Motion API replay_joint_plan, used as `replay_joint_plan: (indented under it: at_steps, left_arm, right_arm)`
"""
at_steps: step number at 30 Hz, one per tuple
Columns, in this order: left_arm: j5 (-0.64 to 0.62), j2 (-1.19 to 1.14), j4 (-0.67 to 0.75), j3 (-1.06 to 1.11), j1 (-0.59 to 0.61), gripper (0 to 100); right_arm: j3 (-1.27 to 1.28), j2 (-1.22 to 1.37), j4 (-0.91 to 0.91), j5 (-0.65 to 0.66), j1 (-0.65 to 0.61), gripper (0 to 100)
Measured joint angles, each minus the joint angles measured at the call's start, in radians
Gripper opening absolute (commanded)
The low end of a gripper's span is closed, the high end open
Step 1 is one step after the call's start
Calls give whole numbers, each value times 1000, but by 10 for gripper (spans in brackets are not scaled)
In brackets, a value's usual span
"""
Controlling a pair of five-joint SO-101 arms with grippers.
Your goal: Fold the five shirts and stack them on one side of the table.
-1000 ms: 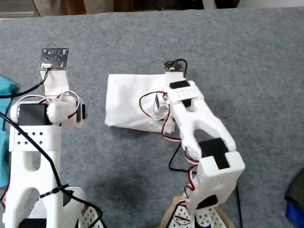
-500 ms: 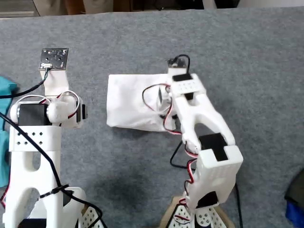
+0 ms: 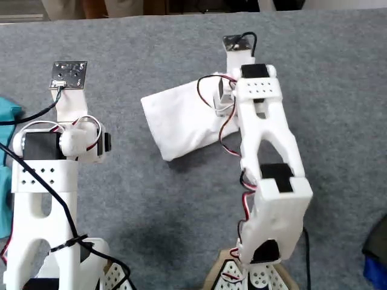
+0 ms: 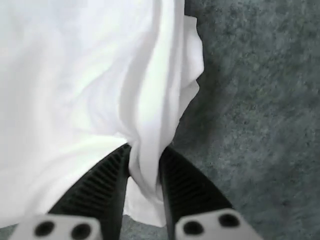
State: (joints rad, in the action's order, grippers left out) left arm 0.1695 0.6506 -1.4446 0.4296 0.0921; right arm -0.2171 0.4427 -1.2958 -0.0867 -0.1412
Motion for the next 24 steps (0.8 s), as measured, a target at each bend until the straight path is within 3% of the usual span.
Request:
replay_joint_plan:
  at_steps: [7,13,20,24]
  left_arm:
    - [0,6,0,0,0,154]
    - [0,6,0,0,0,154]
    - [0,6,0,0,0,154]
    - [0,6,0,0,0,154]
  right_arm:
    - [-210,187,0,63,55,5]
    - [-387,302,-3,203,86,19]
    - [-405,313,-48,278,87,260]
    - [-405,313,-55,282,87,288]
